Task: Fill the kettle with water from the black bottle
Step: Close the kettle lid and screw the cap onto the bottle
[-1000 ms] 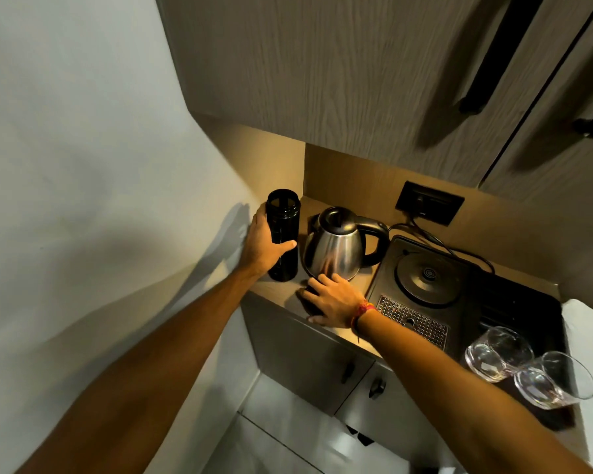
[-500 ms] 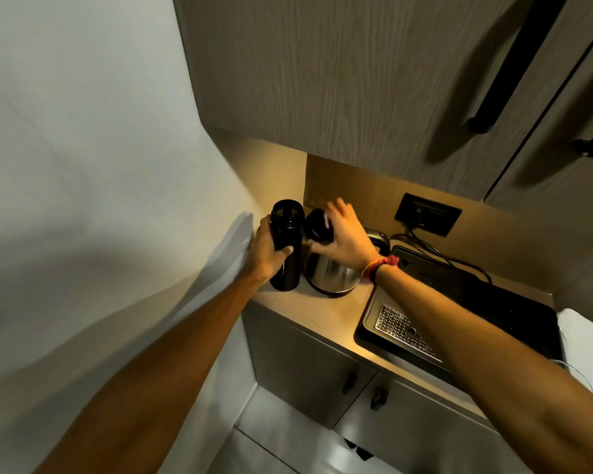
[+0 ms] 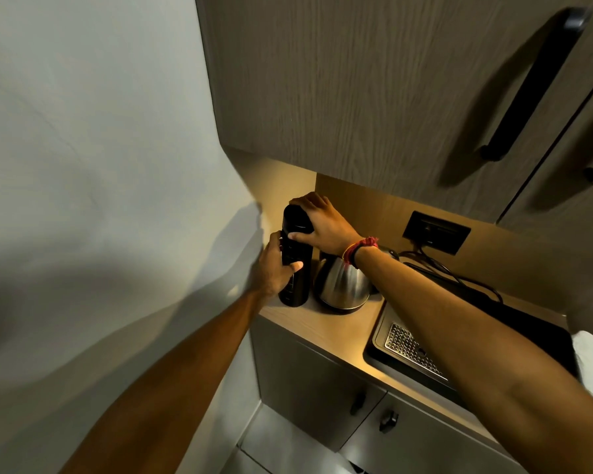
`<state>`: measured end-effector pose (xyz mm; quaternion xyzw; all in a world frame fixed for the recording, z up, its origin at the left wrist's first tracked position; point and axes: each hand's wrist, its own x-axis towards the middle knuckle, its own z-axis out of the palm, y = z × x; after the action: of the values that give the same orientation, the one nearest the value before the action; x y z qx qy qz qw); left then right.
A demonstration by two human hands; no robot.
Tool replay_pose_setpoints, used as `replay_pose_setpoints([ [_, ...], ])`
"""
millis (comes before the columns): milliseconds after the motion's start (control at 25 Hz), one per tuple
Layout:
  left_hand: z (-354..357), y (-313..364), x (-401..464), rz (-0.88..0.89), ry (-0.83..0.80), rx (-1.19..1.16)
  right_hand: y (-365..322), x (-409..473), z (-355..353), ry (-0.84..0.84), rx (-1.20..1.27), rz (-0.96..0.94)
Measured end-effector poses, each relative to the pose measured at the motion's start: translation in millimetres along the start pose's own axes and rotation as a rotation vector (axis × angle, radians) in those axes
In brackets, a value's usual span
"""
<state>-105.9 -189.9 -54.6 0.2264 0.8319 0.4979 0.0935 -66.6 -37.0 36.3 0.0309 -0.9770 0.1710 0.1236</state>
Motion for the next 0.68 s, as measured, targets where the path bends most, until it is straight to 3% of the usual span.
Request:
replay_pose_setpoints([
  [160,1.3,-3.7,2.3,-0.003,0.015,0.011,-7.7,2.0,-0.8,0.001,-0.120,0.043],
  [440,5.1,-1.1,5.9,-0.026,0.031,0.058,-31.3,5.3,24.7,0.231,-0.304,0.245],
  [680,3.8,-3.4,-1.7,0.005,0.019,-0.002,-16.2,8.7,17.5,0.128,-0.095,0.274],
])
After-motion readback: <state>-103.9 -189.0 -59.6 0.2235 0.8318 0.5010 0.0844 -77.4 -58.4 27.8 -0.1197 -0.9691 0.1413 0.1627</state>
